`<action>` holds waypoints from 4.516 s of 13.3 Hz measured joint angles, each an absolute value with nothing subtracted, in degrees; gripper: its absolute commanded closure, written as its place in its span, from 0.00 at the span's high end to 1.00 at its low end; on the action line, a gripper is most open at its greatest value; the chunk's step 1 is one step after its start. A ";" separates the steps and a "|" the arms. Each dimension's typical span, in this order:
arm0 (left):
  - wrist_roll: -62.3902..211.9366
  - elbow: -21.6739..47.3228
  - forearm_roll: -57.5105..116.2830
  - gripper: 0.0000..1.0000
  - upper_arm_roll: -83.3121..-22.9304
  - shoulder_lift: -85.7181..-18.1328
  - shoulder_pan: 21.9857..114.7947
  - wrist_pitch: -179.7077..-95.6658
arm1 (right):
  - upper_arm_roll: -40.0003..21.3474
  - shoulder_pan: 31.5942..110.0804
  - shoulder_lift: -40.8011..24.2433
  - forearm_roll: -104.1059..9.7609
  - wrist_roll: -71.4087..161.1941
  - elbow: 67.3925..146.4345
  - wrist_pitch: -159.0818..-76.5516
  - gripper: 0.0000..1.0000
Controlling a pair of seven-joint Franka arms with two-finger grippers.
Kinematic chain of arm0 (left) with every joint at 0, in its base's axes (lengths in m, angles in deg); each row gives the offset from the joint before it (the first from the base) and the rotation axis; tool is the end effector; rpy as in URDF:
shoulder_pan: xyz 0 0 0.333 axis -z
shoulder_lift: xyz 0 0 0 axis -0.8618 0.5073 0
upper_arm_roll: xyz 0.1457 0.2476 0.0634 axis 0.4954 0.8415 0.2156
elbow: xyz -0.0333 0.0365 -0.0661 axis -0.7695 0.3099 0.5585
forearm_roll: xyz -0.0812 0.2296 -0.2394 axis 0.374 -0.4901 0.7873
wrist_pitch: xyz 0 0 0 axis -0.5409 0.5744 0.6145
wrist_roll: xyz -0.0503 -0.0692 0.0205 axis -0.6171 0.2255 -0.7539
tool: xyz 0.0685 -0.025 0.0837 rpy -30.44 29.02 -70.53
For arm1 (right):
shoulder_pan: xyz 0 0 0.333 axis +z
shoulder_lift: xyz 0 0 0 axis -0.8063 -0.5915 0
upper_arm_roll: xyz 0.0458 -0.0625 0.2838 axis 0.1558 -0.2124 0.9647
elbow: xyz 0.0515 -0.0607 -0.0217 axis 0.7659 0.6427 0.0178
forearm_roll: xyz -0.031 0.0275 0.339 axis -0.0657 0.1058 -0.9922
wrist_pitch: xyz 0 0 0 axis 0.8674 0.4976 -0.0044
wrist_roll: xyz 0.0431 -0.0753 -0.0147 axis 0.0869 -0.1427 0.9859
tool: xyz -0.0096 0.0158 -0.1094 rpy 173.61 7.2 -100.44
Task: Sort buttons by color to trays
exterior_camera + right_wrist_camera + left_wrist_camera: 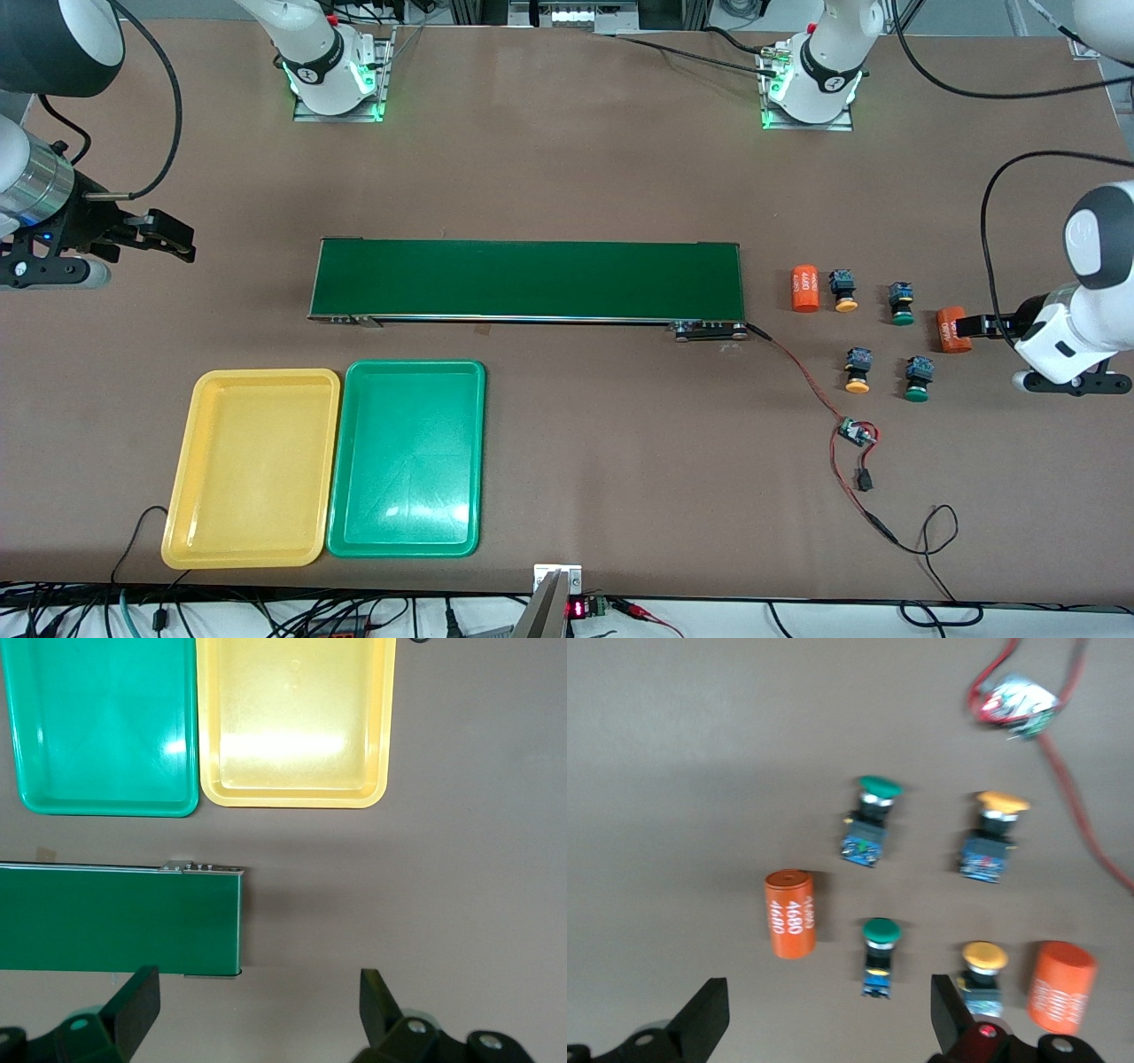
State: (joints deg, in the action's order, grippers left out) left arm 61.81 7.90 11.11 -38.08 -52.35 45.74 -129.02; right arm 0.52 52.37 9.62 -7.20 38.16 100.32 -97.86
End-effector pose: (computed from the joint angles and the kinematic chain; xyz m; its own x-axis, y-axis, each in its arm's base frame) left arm 0.5798 0.1246 0.3454 0.9766 0.0175 -0.2144 -0.0025 -0.9957 -0.0928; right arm 0.5335 0.0210 0.5399 0.9988 0.0281 -0.0406 0.0300 -0.9985 0.0462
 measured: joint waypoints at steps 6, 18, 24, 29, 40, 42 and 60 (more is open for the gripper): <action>58.24 22.25 7.41 1.00 -38.03 -50.23 40.08 -156.03 | 0.52 52.37 9.60 -7.20 38.16 100.32 -97.85 1.00; 56.81 33.80 7.40 0.23 -38.95 -49.70 35.84 -167.88 | 0.72 53.82 8.94 -7.20 38.26 100.32 -97.85 1.00; 56.77 16.52 7.40 0.22 -48.34 -55.90 36.03 -130.56 | 0.57 53.84 8.42 -7.20 38.26 100.32 -97.79 1.00; 47.60 11.63 7.54 0.19 -57.47 -55.72 37.05 -114.31 | 0.47 53.70 7.34 -7.19 38.26 100.32 -97.79 1.00; 24.98 18.21 9.15 0.18 -80.93 -48.00 39.75 -131.20 | 0.50 53.76 7.25 -7.20 38.26 100.49 -97.38 1.00; 24.65 22.74 9.13 0.29 -81.24 -47.84 40.75 -139.28 | 0.50 53.74 7.24 -7.20 38.26 100.53 -97.37 1.00; 32.06 13.98 5.93 1.00 -79.72 -49.69 30.23 -128.82 | 0.28 53.56 6.82 -7.20 39.90 100.57 -97.36 1.00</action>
State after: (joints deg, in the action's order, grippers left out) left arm 32.06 13.98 5.93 -79.72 -49.69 30.23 -128.82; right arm 0.28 53.56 6.82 -7.20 39.90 100.57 -97.36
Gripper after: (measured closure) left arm 0.000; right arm 0.000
